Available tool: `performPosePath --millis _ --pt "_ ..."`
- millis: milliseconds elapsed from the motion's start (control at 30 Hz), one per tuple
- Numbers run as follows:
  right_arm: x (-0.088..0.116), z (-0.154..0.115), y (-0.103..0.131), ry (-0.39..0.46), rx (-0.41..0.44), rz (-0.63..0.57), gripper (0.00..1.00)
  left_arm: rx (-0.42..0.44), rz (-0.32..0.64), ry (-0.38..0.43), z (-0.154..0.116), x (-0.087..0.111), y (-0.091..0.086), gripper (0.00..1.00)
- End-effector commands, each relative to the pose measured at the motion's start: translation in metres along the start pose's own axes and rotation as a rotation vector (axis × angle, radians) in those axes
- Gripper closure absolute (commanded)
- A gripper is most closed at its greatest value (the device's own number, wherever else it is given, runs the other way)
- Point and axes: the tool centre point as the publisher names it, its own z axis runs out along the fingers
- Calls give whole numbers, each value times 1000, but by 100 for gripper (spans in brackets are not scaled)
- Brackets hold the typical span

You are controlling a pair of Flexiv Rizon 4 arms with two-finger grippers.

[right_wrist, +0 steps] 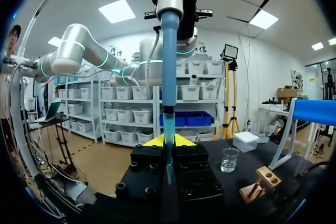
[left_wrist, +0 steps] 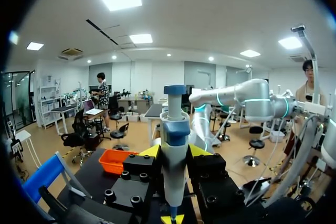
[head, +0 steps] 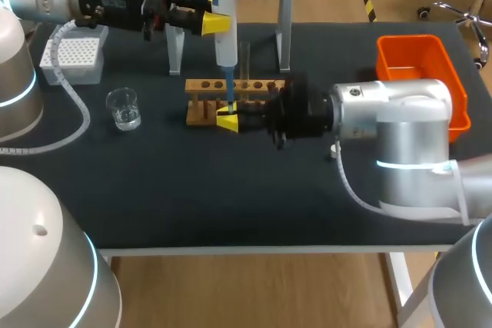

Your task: Invert the test tube, pick up the pipette, mount the tip to pipette, aspirate from beaker and dispense into the tube, eject the tip, return the pipette, and cap with the stopper.

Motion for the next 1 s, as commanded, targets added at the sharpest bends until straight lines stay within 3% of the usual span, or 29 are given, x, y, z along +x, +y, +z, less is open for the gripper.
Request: performPosePath --millis 33,800,1000 --pt "2 -3 4 0 0 -5 100 -1 1 4 -1 0 0 100" --pt "4 -4 29 -21 -20 25 100 -1 1 4 -1 0 0 100" --pt "3 -6 20 -17 6 48 100 -1 1 4 -1 0 0 100"
